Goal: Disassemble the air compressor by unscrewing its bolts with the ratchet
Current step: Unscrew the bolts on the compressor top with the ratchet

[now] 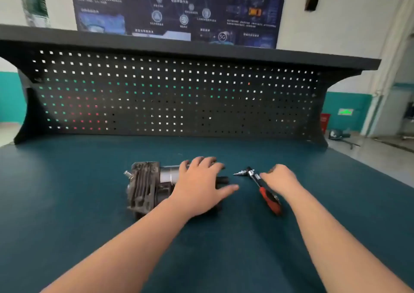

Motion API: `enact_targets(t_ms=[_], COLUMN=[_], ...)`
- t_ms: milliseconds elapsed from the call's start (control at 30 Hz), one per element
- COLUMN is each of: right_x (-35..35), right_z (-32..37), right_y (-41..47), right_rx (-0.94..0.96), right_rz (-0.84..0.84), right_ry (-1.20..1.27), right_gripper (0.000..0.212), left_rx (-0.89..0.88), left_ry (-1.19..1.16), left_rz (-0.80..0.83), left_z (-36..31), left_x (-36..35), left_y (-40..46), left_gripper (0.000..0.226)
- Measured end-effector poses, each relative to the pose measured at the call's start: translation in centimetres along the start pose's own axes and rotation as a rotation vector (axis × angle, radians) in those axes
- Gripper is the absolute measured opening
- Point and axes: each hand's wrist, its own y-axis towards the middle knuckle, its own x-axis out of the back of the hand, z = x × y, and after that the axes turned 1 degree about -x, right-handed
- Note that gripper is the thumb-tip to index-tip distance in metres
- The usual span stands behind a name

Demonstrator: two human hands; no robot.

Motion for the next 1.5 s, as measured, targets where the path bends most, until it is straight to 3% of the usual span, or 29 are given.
enact_targets(t_ms=[100, 167, 333, 533, 667, 867, 967, 1067, 1167, 1233, 1333, 1500], right_x=[-2.4, -4.0, -5.0, -4.3, -3.9, -3.2, -3.0, -3.3, -3.5, -3.7, -3.8, -3.6], right_z=[-1.2, -1.8, -2.0, -2.2, -2.1, -2.4, -2.3, -2.0, -1.8, -1.8, -2.1, -1.9], right_y=[1.3, 1.5, 2.4, 1.9, 1.2, 0.5, 0.4, 0.6, 0.6, 0.6, 0.7, 1.0], right_rx=[-0.125, -0.163, -0.159, -0.125, -0.120, -0.088, -0.098, -0.077, -0.022, 0.017, 0.044, 0.058], right_rz=[0.027, 0.057, 0.079, 0.198, 0.260, 0.162, 0.158, 0.174, 0.186, 0.181, 0.165, 0.104], right_ry=[-0.108, -0.139, -0.270, -0.253, -0.262, -0.230, -0.183, -0.160, -0.141, -0.189, -0.179, -0.225], right_gripper=[0.055, 0.061, 0.046, 0.022, 0.023, 0.028, 0.027, 0.026, 0.041, 0.038, 0.024, 0.027], left_rx=[-0.074, -0.069, -0.105, -0.156, -0.150, -0.040, 0.026, 0.178, 0.255, 0.278, 0.284, 0.230], left_ry=[0.001, -0.048, -0.093, -0.159, -0.170, -0.154, -0.460, -0.718, -0.703, -0.739, -0.779, -0.665], left_rz=[0.060, 0.055, 0.052, -0.013, -0.024, 0.034, 0.096, -0.105, -0.245, -0.269, -0.259, -0.202], left_z=[1.0, 1.8, 2.6, 3.4, 3.9, 3.9, 4.5, 6.3, 8.2, 9.0, 9.2, 9.2], left_x=[-1.7, -2.4, -2.3, -1.6, -1.4, -1.4, 0.4, 3.3, 5.3, 5.2, 3.7, 1.9], left_y=[0.3, 0.4, 0.3, -0.6, -0.7, -0.1, -0.3, -0.4, -0.2, -0.4, -1.2, -1.6], left_gripper=[0.037, 0.033, 0.033, 0.031, 0.030, 0.034, 0.044, 0.025, 0.024, 0.029, 0.035, 0.035])
